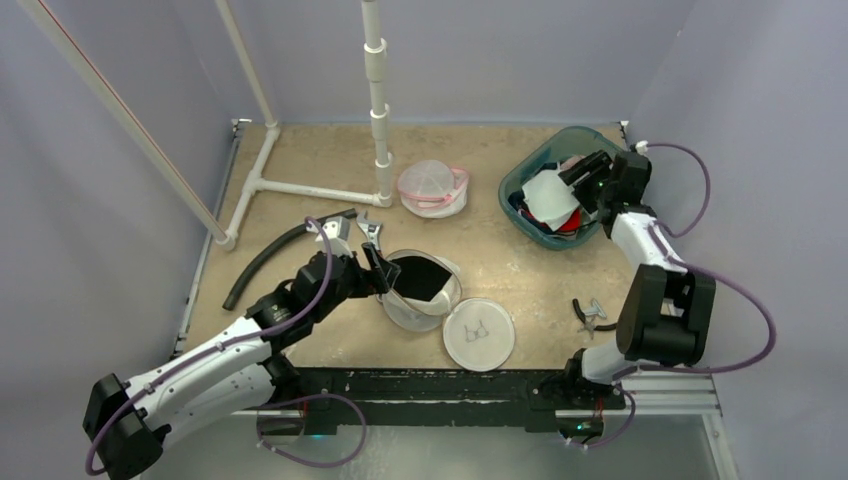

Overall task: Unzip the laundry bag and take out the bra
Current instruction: Pick up the bra from the laundry bag.

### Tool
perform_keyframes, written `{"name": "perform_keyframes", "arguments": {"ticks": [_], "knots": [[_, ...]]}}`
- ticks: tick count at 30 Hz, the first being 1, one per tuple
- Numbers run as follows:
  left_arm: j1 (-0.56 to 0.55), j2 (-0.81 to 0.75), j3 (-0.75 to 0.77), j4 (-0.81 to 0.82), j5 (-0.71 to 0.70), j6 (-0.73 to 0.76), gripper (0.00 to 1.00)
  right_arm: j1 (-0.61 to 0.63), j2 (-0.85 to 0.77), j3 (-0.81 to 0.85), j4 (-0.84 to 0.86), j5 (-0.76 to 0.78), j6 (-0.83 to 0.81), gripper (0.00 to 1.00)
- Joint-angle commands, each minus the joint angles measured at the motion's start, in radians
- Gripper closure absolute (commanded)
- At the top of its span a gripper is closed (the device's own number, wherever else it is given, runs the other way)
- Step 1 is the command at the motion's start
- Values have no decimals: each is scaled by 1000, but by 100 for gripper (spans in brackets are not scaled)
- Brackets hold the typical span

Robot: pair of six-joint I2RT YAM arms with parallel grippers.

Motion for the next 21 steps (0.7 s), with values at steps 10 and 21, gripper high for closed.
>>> {"name": "perform_keyframes", "arguments": {"ticks": [10, 21], "knots": [[1, 24, 31, 14, -19, 9, 20, 28, 0, 10, 114, 36, -27, 35], [2, -29, 61, -63, -1, 55, 20, 484, -304, 23, 58, -16, -161, 40]]}}
